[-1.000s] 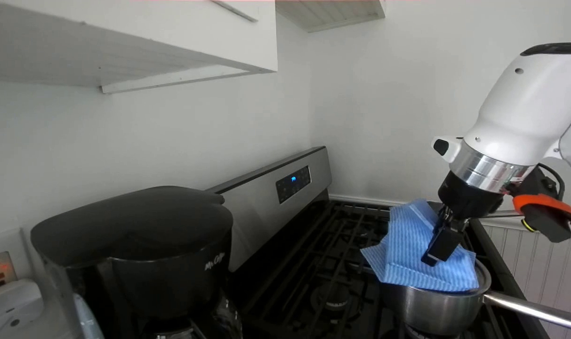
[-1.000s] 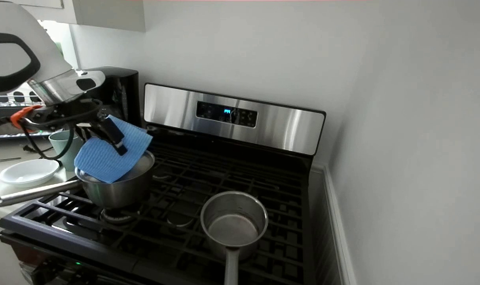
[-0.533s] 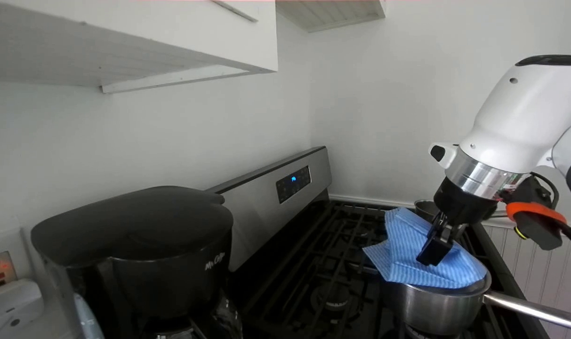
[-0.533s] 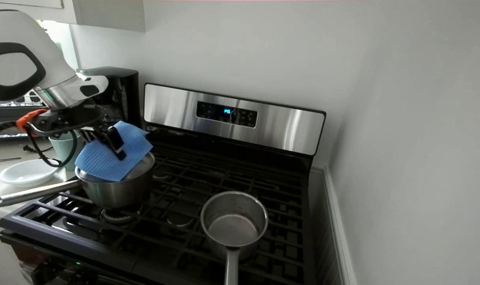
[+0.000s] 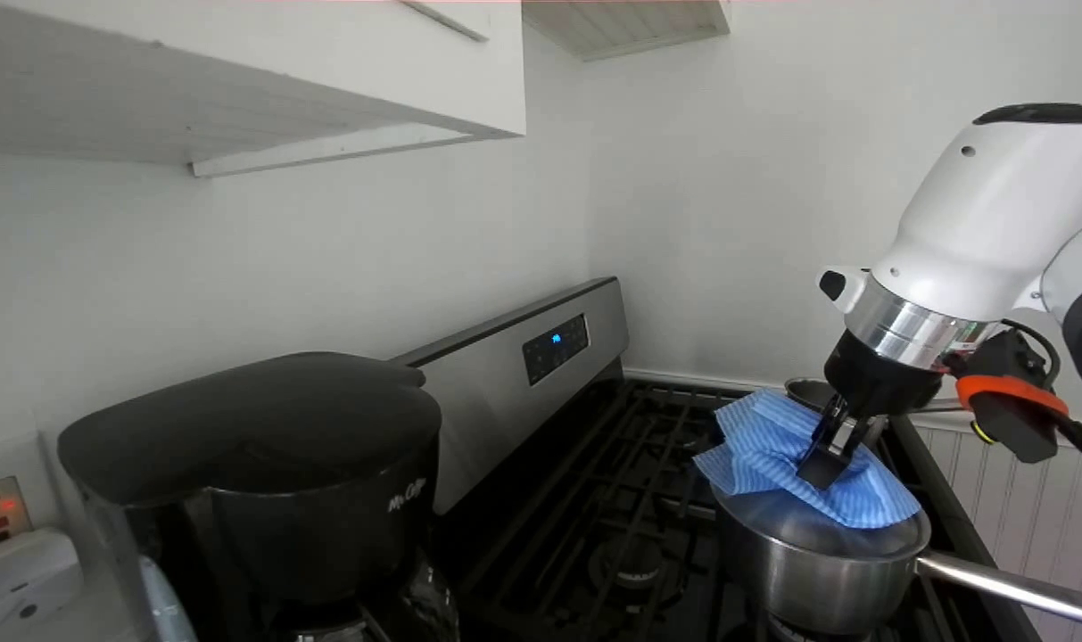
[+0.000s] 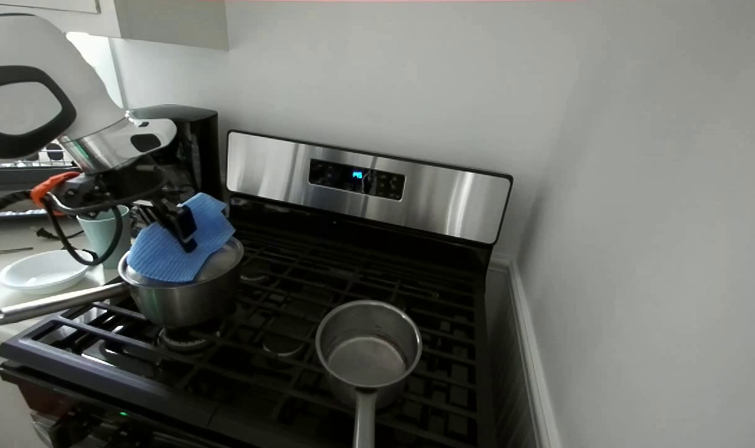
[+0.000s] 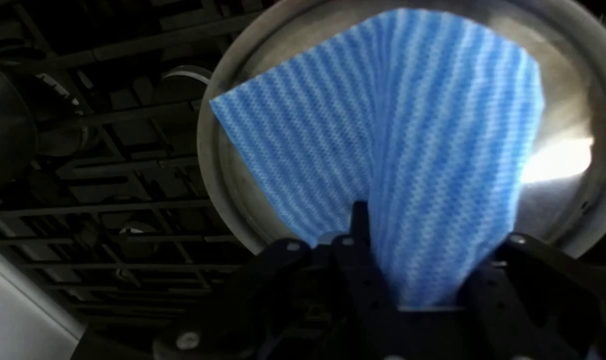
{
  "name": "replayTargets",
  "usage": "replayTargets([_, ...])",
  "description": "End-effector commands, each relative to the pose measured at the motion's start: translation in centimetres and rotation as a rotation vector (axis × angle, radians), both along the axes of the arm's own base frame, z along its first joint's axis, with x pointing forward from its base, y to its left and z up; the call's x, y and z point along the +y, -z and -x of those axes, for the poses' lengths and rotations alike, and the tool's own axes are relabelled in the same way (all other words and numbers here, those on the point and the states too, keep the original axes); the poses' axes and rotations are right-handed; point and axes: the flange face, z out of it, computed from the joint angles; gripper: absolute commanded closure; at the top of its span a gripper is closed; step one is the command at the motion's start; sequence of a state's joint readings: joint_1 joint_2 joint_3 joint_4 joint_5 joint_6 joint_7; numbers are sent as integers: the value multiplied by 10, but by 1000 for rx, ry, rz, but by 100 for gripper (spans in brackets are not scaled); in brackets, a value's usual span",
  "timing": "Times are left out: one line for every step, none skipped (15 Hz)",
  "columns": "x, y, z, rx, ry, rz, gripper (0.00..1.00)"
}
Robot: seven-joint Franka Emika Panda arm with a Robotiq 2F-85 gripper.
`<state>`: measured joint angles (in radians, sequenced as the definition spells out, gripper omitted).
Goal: Put the blue fabric on top of the silver lid then use the fabric to put the lid on the stove
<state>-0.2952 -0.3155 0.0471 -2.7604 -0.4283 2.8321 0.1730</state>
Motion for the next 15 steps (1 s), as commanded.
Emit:
replayTargets([-4,-2,0,5,21,-13,98])
replayTargets([-4,-2,0,5,23,-16,98])
replayTargets([-3,-3,0,7,25,-18,98])
replayTargets([-3,-6,-1,4,29,-24,98])
replayTargets([-3,-12,-2,-4,31,-31,98])
replayTargets([-3,-19,-2,-11,32,-32,98])
replayTargets([-4,-25,-2,-9,35,-33,98])
replayTargets([-5,-33,-3,-15,34,-37,98])
replayTargets([-7,-41,-4,-17,40,-33,98])
replayTargets([-10,-49,-6,-26,39,-31,98])
replayTargets([-13,-58,-9,-30,41,-24,98])
replayTargets([-15,-66,-12,-35,38,-23,98])
replayTargets([-17,-76,-14,-41,36,-17,98])
replayTargets([-15,-55,-12,-31,44,-12,98])
replayTargets([-16,-60,-13,-37,45,-9,91])
